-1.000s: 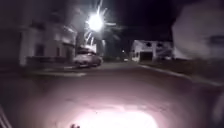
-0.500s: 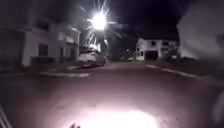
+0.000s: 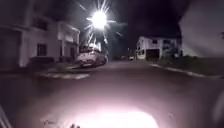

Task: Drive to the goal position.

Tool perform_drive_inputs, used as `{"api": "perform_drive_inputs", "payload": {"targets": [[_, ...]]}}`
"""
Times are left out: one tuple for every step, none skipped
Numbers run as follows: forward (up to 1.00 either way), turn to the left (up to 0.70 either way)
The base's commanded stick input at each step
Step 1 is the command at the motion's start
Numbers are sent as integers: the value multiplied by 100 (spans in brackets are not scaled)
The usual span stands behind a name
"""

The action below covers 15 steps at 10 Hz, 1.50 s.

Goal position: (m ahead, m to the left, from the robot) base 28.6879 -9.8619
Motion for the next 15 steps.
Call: {"api": "perform_drive_inputs", "payload": {"targets": [[70,0],[70,0],[70,0],[70,0],[70,0],[70,0],[70,0],[70,0],[70,0],[70,0],[70,0],[70,0],[70,0],[70,0],[70,0]]}}
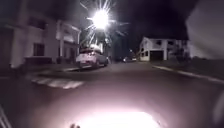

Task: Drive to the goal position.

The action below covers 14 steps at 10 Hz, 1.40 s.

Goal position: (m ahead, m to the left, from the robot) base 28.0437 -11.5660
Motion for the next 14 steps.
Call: {"api": "perform_drive_inputs", "payload": {"targets": [[70,0],[70,0],[70,0],[70,0],[70,0],[70,0],[70,0],[70,0],[70,0],[70,0],[70,0],[70,0],[70,0],[70,0]]}}
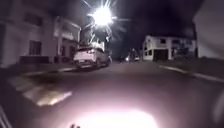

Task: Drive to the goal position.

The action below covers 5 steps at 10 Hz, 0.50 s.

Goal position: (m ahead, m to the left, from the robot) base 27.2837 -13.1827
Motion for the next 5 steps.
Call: {"api": "perform_drive_inputs", "payload": {"targets": [[76,0],[85,0],[85,0],[86,0],[94,0]]}}
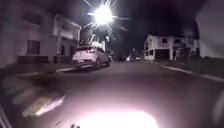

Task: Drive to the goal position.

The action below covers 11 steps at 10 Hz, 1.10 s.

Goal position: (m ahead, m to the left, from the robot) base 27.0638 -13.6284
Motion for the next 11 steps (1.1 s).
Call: {"api": "perform_drive_inputs", "payload": {"targets": [[100,0],[100,0],[100,0],[100,0],[100,0],[100,0],[100,0],[100,0],[100,0],[100,0],[100,0]]}}
